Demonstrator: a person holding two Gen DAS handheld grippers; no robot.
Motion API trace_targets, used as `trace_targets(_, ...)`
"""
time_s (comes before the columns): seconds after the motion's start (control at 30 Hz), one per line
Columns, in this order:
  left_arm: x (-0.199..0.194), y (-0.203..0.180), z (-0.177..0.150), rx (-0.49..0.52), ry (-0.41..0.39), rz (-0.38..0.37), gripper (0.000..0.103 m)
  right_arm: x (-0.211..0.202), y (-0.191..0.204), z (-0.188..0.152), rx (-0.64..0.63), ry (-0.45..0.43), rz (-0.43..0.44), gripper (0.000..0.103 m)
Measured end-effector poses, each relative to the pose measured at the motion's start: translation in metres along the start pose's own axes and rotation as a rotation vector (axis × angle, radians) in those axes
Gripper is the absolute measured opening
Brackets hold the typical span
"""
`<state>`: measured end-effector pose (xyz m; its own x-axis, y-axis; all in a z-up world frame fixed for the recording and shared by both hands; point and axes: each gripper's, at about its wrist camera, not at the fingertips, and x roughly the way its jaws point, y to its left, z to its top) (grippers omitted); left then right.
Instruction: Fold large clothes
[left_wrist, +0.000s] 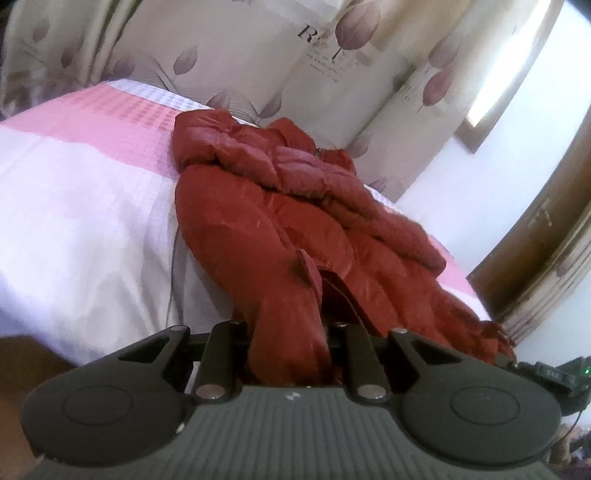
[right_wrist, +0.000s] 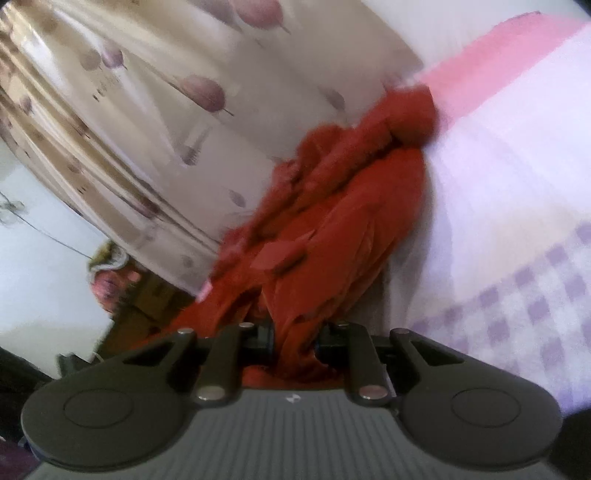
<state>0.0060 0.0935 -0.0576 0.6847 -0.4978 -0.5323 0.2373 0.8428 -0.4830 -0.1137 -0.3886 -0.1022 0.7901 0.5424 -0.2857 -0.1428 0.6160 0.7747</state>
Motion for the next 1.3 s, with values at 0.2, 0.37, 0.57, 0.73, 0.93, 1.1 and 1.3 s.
trace_targets(0.2, -0.055, -0.019, -0.003, -0.032, -0.088, -0.063, 0.021, -0.033, 0.026, -0.003, 0.015, -0.044, 0.088, 0.017)
trace_targets(0.37, -0.076, -0.044, 0.024, -0.045, -0.213, -0.083, 0.02, -0.046, 0.054, 0.037, -0.032, -0.141, 0.164, 0.017)
trace_targets(0.57, -0.046, -0.062, 0.082, -0.045, -0.292, -0.045, 0.021, -0.014, 0.055, 0.095, -0.07, -0.19, 0.148, 0.017)
trace_targets(0.73, 0.017, -0.059, 0.134, -0.093, -0.259, 0.021, 0.022, 0.04, 0.023, 0.141, 0.03, -0.169, 0.064, 0.017)
trace_targets(0.93, 0.098, -0.043, 0.168, -0.094, -0.188, 0.116, 0.032, 0.105, -0.009, 0.17, 0.136, -0.148, -0.076, 0.017)
trace_targets(1.1, 0.141, -0.027, 0.175, -0.136, -0.131, 0.151, 0.034, 0.145, -0.043, 0.179, 0.249, -0.123, -0.139, 0.018)
trace_targets(1.3, 0.129, -0.021, 0.173, -0.21, -0.159, 0.103, 0.04, 0.128, -0.061, 0.18, 0.389, -0.201, 0.02, 0.044)
